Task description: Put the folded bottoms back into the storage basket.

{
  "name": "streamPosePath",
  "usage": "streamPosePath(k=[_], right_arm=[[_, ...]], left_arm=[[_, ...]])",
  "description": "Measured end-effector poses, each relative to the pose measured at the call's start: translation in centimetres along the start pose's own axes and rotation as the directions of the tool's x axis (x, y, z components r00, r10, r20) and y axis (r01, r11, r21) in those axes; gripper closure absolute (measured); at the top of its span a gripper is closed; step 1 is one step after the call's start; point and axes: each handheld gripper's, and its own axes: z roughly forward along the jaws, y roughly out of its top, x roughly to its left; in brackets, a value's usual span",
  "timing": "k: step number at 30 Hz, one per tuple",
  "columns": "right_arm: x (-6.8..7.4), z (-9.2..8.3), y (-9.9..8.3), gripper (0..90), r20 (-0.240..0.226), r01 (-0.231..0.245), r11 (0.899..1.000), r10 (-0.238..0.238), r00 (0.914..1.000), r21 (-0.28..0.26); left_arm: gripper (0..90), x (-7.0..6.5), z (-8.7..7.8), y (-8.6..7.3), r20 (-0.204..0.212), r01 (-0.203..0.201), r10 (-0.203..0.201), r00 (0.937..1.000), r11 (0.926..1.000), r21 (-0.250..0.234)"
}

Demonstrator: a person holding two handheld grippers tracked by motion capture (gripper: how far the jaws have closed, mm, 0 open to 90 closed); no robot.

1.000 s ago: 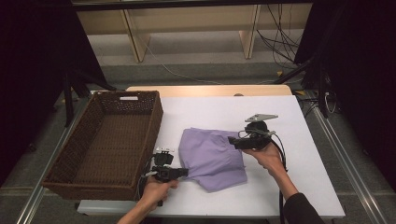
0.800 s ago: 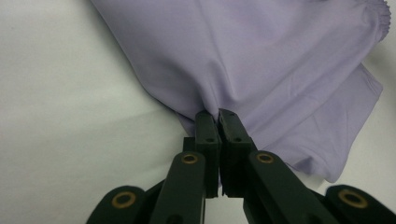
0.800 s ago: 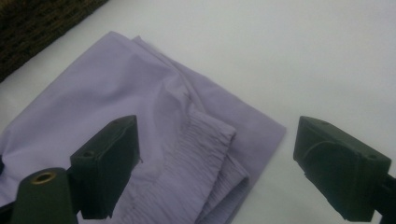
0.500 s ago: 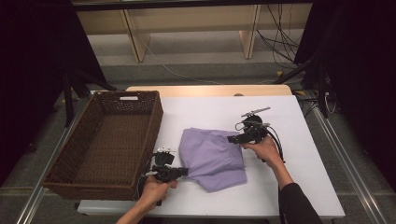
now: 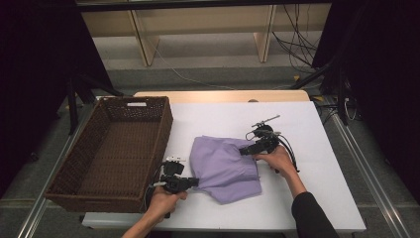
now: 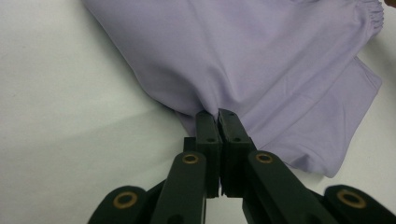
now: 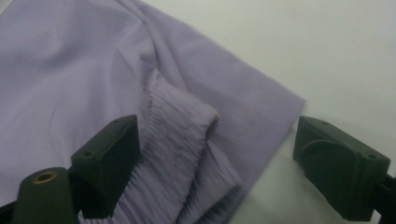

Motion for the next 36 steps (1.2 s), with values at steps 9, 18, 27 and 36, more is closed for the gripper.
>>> streamPosePath(k=[9, 18, 27, 36], right_arm=[[0.4, 0.0, -0.2, 29.2, -0.032, 0.014, 1.000, -0.013, 0.9994, 0.019], [1.3, 0.0, -0.3, 60.5, -0.053, 0.012, 0.999, -0.010, 0.9985, 0.037], [1.5, -0.3, -0.2, 78.5, -0.060, 0.017, 1.000, -0.016, 0.9981, 0.017], [1.6, -1.1, 0.0, 79.8, -0.061, 0.013, 1.000, -0.014, 0.9980, -0.014]], left_arm=[[88.0, 0.1, -0.2, 0.0, 0.003, -0.002, 0.002, 1.0000, 1.0000, -0.003], [87.9, 0.1, -0.2, 0.0, 0.009, -0.004, 0.004, 1.0000, 1.0000, -0.002], [87.9, 0.1, -0.3, 0.0, 0.009, -0.009, 0.009, 0.9999, 0.9999, -0.008], [88.2, -0.3, -0.9, 0.2, 0.005, -0.034, 0.034, 0.9994, 0.9987, -0.038]])
